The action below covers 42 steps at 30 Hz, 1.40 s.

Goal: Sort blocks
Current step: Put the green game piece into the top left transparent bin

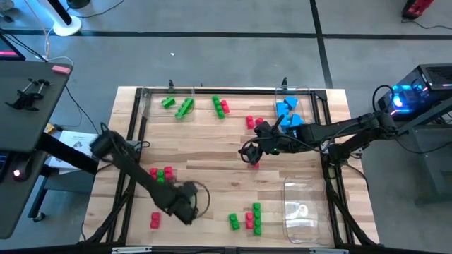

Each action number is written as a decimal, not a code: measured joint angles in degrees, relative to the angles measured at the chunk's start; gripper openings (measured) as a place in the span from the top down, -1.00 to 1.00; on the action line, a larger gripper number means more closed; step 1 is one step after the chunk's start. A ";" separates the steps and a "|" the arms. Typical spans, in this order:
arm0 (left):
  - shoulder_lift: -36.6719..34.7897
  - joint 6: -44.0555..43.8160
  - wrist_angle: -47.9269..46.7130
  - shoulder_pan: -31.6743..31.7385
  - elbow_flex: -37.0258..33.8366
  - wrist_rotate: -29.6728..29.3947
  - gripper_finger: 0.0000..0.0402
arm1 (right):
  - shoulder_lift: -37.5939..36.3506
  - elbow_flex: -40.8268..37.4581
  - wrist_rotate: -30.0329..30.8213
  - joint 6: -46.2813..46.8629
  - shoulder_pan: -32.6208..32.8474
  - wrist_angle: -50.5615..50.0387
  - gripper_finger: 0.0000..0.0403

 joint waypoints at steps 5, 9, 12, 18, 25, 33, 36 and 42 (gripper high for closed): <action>-16.65 8.91 -7.03 7.00 0.53 -10.72 0.54 | 0.00 0.00 0.42 1.93 0.00 0.22 -0.12; -31.18 13.66 -14.67 16.54 0.61 -22.72 0.54 | 0.00 0.00 0.63 4.40 -0.02 0.24 -0.12; -38.73 21.03 -20.18 28.27 0.61 -27.12 0.54 | 0.00 0.00 0.81 6.94 -0.01 0.32 -0.12; -42.39 43.87 -17.68 55.81 -2.27 -20.95 0.54 | 0.00 0.00 1.09 14.12 0.00 1.26 -0.12; -35.62 63.77 -5.29 74.62 -5.18 -17.49 0.24 | 0.00 0.00 7.04 19.06 1.39 5.58 -0.12; -31.13 67.21 -3.77 80.15 -5.17 -8.91 -0.18 | 0.01 0.00 8.86 19.05 3.67 6.69 -0.12; -32.72 65.06 -5.36 79.83 -5.13 -3.58 -0.25 | 0.48 0.00 10.09 19.00 4.24 6.48 -0.12; -43.37 50.89 -10.60 70.60 -6.96 8.08 -0.26 | 2.80 0.00 10.12 17.49 4.39 6.17 -0.12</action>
